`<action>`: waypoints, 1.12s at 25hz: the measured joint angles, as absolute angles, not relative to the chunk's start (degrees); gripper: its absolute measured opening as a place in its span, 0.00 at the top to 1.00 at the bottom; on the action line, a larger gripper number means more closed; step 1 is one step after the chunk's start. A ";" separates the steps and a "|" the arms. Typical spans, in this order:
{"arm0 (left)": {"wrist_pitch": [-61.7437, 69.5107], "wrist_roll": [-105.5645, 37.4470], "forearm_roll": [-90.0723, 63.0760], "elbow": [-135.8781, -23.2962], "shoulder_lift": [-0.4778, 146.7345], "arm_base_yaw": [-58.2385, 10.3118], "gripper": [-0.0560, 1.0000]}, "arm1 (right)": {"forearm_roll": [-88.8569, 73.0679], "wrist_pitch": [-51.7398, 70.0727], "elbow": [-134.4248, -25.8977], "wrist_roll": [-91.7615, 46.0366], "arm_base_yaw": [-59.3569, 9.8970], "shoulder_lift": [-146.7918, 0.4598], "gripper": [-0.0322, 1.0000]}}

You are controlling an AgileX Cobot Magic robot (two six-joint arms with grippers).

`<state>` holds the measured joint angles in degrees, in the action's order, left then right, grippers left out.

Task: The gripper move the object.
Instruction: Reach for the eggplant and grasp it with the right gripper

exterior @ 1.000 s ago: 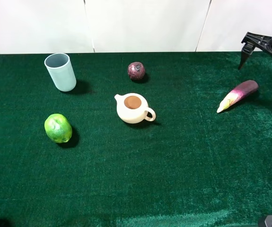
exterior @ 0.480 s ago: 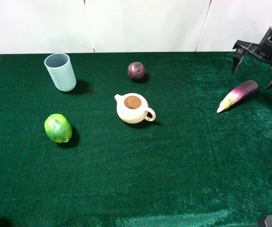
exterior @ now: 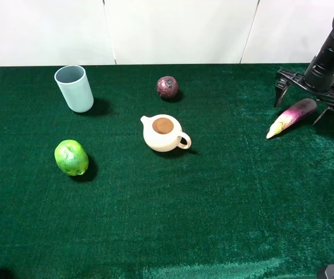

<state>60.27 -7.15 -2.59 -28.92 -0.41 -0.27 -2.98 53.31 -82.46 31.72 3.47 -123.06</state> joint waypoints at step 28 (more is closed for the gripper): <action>60.27 -7.15 -2.59 -28.92 -0.41 -0.27 0.05 | -4.67 52.83 -82.46 30.88 3.47 -125.74 0.66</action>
<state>60.27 -7.15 -2.59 -28.92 -0.41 -0.27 -4.67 52.83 -82.46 30.88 3.47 -125.74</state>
